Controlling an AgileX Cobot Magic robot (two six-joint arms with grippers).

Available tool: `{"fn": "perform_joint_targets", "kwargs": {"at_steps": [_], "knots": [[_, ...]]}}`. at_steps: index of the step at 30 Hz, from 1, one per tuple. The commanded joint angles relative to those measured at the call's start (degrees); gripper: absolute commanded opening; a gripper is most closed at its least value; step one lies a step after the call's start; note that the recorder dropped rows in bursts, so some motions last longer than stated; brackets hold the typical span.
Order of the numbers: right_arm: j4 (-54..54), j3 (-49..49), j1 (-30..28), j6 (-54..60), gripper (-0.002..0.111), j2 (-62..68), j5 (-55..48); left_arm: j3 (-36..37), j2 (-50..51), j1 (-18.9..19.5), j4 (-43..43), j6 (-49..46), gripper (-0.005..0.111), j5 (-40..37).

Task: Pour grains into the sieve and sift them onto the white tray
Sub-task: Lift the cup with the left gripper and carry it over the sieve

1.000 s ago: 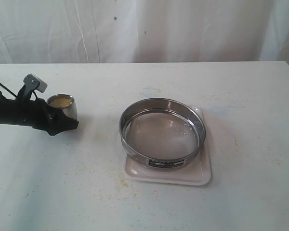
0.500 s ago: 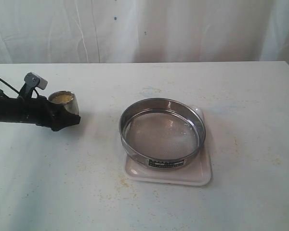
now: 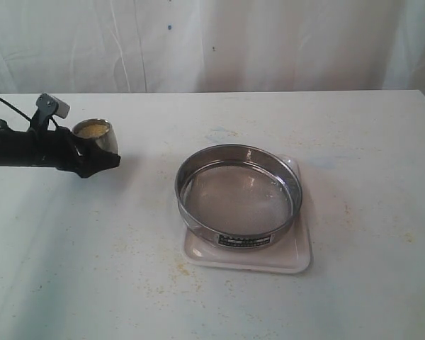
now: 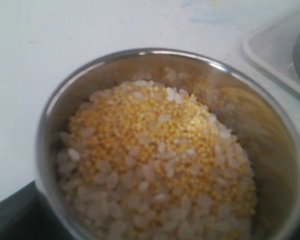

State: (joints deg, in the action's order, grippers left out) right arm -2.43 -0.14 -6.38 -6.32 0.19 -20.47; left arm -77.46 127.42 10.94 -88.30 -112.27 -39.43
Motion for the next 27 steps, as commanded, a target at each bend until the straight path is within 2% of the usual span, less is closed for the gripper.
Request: {"fn": "perform_joint_targets", "kwargs": {"at_steps": [1,8,16,20,27], "knots": [[-0.43,0.14,0.14,0.04,0.000,-0.19,0.33,-1.48,-0.23,-0.21,-1.87,-8.71,0.000,-4.18],[-0.43,0.14,0.14,0.04,0.000,-0.19,0.33,-1.61,-1.77,-0.21,-2.49,-8.71,0.000,-9.91],[-0.43,0.14,0.14,0.04,0.000,-0.19,0.33,-1.61,-9.39,-1.49,-1.88,-5.73,0.000,-17.07],[-0.43,0.14,0.14,0.04,0.000,-0.19,0.33,-1.61,-13.67,-5.43,1.02,-1.42,0.000,-15.81],[-0.43,0.14,0.14,0.04,0.000,-0.19,0.33,-1.61,-17.59,-17.92,1.83,-0.38,0.000,-7.02]]}}
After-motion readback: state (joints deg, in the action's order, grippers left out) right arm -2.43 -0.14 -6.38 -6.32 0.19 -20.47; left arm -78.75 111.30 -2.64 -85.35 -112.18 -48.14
